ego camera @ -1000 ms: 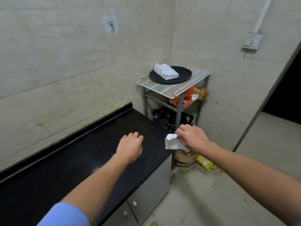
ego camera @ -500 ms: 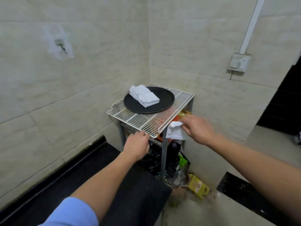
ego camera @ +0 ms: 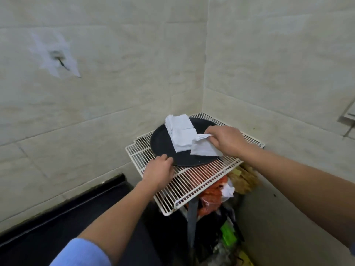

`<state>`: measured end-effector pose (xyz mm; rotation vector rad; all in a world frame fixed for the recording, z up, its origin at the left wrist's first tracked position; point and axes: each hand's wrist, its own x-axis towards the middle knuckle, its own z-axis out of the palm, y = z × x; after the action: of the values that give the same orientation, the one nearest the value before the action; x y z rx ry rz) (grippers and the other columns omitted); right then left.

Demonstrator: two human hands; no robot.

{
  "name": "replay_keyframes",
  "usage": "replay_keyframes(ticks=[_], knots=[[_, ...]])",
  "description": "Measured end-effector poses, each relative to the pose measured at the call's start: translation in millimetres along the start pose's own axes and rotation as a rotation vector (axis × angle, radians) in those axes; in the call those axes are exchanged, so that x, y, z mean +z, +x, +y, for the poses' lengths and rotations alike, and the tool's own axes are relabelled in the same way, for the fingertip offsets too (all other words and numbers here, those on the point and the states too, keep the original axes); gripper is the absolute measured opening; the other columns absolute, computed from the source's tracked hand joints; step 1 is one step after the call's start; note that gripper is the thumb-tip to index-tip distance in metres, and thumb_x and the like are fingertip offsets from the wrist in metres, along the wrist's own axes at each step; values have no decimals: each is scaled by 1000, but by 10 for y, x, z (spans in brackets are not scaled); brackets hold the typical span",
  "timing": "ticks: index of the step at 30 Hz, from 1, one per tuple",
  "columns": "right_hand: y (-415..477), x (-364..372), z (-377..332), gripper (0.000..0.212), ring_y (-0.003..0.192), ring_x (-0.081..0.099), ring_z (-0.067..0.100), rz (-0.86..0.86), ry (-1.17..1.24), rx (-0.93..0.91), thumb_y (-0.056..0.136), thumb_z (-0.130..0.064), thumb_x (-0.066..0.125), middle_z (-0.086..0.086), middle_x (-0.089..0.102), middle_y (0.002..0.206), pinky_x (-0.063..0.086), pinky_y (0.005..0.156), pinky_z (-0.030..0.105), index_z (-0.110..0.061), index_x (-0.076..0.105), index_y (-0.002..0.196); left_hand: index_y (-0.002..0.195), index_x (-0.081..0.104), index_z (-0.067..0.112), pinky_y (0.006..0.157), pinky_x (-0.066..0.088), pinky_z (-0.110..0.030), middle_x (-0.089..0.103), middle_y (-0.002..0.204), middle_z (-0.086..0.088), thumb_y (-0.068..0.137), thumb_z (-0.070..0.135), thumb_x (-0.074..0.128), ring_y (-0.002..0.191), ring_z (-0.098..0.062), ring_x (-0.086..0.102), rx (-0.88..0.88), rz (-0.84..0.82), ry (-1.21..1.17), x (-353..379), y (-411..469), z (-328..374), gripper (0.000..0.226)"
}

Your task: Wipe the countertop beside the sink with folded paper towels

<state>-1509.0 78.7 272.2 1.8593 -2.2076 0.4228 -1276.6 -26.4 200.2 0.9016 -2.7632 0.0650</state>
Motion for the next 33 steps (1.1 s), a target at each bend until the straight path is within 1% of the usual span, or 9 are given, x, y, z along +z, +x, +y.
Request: replay_keyframes(ticks=[4, 11, 17, 22, 25, 27, 29, 31, 33], knots=[[533, 72, 190, 21, 99, 59, 28, -91, 66, -83, 95, -34, 47, 1, 66, 109, 44, 73, 36, -28, 61, 110, 112, 58, 17, 76, 46, -36, 57, 102, -2, 91, 27, 47, 92, -22, 56, -133, -11, -8, 42, 185, 45, 25], [1246, 378, 289, 19, 99, 59, 25, -230, 195, -157, 93, -32, 53, -2, 65, 109, 47, 78, 37, -28, 63, 108, 111, 58, 17, 78, 43, -36, 57, 100, -2, 90, 26, 47, 93, -23, 56, -250, -40, 20, 128, 460, -155, 25], [1675, 761, 314, 27, 105, 56, 23, -315, 197, -128, 93, -33, 54, -2, 62, 119, 43, 79, 33, -24, 62, 117, 116, 56, 18, 83, 45, -37, 57, 107, -2, 92, 26, 46, 97, -23, 56, -280, -29, -30, 247, 740, -347, 27], [1898, 1094, 394, 29, 109, 55, 22, -391, 198, -50, 93, -32, 56, 1, 61, 123, 39, 77, 30, -21, 60, 119, 120, 54, 20, 94, 40, -38, 57, 110, -1, 92, 28, 46, 104, -22, 52, -279, -37, -41, 440, 887, -493, 30], [1875, 1204, 422, 33, 111, 54, 23, -385, 192, -36, 92, -35, 58, 3, 58, 126, 45, 83, 35, -22, 56, 123, 120, 54, 21, 98, 38, -37, 55, 113, 0, 92, 30, 46, 107, -21, 49, -282, -50, -36, 549, 899, -521, 31], [1759, 1243, 421, 40, 118, 49, 23, -267, 80, -89, 94, -40, 53, 3, 53, 131, 44, 90, 39, -22, 51, 130, 119, 55, 20, 97, 38, -37, 54, 114, 0, 92, 31, 46, 109, -22, 48, -293, -37, -41, 623, 886, -512, 31], [1594, 1282, 383, 46, 130, 38, 23, -177, 38, -170, 97, -44, 45, 2, 43, 143, 35, 100, 40, -23, 46, 138, 118, 56, 18, 96, 38, -36, 54, 115, -1, 92, 31, 46, 110, -22, 48, -328, 13, -75, 675, 883, -495, 30], [1437, 1373, 348, 53, 143, 23, 20, -204, 80, -251, 98, -49, 38, 0, 29, 155, 25, 111, 41, -24, 38, 145, 119, 57, 17, 97, 38, -35, 54, 118, -2, 94, 31, 46, 112, -22, 47, -383, 58, -113, 708, 904, -466, 31], [1308, 1504, 335, 62, 148, 10, 16, -275, 107, -288, 96, -55, 26, 0, 17, 160, 16, 116, 39, -23, 27, 150, 121, 56, 14, 99, 37, -36, 53, 122, -3, 95, 32, 45, 116, -22, 46, -441, 72, -145, 712, 933, -402, 33]])
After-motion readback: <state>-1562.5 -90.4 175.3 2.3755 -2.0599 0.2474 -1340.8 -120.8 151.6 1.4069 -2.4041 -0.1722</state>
